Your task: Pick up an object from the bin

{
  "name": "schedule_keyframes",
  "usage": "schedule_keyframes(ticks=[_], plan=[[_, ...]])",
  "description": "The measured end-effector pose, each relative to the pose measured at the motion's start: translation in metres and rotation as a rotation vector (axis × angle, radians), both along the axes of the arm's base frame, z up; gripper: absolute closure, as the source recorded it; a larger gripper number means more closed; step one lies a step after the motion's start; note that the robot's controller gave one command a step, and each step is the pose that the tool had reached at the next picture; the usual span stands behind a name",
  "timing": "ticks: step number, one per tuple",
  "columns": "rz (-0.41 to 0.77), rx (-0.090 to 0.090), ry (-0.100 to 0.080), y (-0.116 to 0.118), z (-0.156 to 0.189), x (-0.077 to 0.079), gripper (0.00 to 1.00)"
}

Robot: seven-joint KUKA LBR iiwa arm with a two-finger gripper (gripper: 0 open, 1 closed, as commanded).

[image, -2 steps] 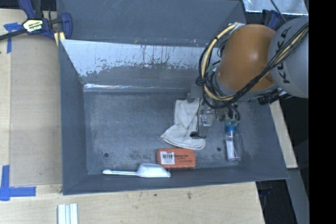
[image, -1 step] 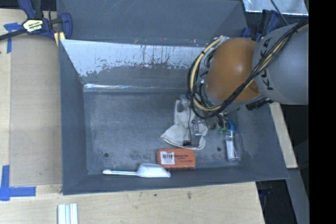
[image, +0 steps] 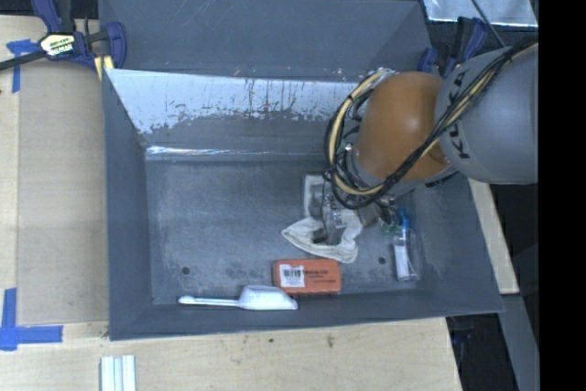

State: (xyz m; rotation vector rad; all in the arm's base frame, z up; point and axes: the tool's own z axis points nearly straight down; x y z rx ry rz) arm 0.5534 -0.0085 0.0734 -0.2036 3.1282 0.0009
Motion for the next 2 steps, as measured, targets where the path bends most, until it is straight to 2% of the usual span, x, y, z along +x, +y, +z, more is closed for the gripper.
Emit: schedule_keyframes(ticks=[1,2], plan=[[0.0,0.0,0.0,0.0,0.0,0.0,1.0],[0.061,-0.002,0.001,-0.016,0.146,-0.027,1.0]])
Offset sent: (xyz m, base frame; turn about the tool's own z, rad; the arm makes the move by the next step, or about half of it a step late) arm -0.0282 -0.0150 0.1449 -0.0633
